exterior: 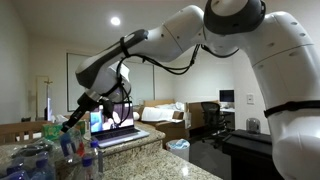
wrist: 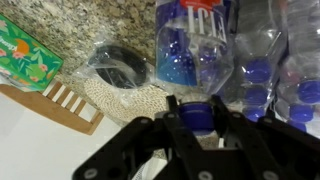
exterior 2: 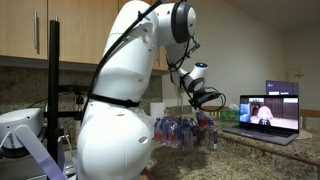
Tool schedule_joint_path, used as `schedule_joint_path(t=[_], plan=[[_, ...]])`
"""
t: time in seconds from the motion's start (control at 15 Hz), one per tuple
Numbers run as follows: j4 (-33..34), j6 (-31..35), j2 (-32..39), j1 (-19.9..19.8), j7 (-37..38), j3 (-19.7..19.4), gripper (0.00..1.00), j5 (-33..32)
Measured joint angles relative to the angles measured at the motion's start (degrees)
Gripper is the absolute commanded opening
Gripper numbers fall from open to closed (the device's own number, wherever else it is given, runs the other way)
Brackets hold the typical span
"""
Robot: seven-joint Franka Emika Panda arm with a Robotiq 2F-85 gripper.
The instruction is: Move the bottle to the left, pick up the bottle near the laptop and put it together with other bottles on the left
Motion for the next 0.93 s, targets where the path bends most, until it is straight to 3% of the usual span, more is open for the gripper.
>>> schedule_joint_path(t=[0.33, 0.93], plan=[[-1.95, -0.05, -1.87, -5.33, -7.28, 4.19, 0.16, 10.35], [-1.06, -6.96, -10.46, -6.97, -8.07, 6.07, 0.15, 12.33]])
